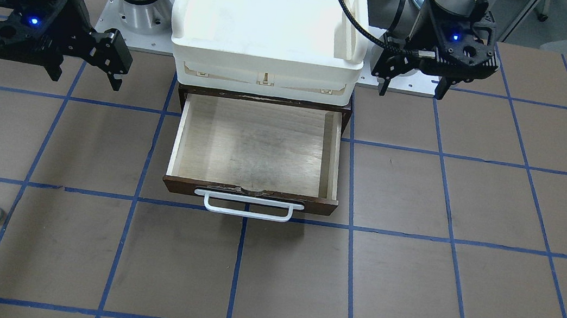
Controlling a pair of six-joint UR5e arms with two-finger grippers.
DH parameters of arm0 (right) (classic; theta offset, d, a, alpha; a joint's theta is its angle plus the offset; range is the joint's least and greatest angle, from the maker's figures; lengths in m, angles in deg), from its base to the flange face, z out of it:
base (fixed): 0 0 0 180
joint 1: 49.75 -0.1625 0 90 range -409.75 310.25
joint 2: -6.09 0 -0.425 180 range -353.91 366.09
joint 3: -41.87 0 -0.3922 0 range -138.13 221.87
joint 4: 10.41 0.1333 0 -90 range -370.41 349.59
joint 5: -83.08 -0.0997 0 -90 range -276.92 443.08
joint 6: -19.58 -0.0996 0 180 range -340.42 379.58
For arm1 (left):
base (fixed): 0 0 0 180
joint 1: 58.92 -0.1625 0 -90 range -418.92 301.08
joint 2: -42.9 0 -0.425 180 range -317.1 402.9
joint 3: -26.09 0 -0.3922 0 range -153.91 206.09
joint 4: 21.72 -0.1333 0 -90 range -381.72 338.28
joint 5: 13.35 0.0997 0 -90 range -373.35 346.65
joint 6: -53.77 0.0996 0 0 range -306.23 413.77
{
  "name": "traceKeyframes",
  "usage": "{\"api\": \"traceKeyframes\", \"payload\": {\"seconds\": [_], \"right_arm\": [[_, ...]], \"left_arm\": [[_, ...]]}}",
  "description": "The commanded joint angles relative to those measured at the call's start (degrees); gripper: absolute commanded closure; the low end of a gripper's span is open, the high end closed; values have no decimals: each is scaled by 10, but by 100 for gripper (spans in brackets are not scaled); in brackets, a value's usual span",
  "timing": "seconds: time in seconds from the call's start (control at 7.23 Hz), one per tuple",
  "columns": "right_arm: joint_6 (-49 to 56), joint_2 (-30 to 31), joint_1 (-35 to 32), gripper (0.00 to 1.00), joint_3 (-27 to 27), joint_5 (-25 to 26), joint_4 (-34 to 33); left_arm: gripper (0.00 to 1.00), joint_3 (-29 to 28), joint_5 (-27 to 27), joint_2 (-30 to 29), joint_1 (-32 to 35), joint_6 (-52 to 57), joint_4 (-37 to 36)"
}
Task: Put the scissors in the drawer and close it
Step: 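Move the right gripper over the grey-and-orange scissors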
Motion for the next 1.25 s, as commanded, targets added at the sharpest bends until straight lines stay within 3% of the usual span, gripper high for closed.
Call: {"api": "traceKeyframes", "payload": {"seconds": [0.0,0.55,1.11], "right_arm": [[70,-2,24,0,-1,-2,-2],[370,-31,137,0,-1,-3,-11],[735,-123,225,0,0,8,-137]], "left_arm": [[0,0,0,0,-1,0,0],[0,-1,0,0,-1,0,0],[0,-1,0,0,-1,0,0]]}}
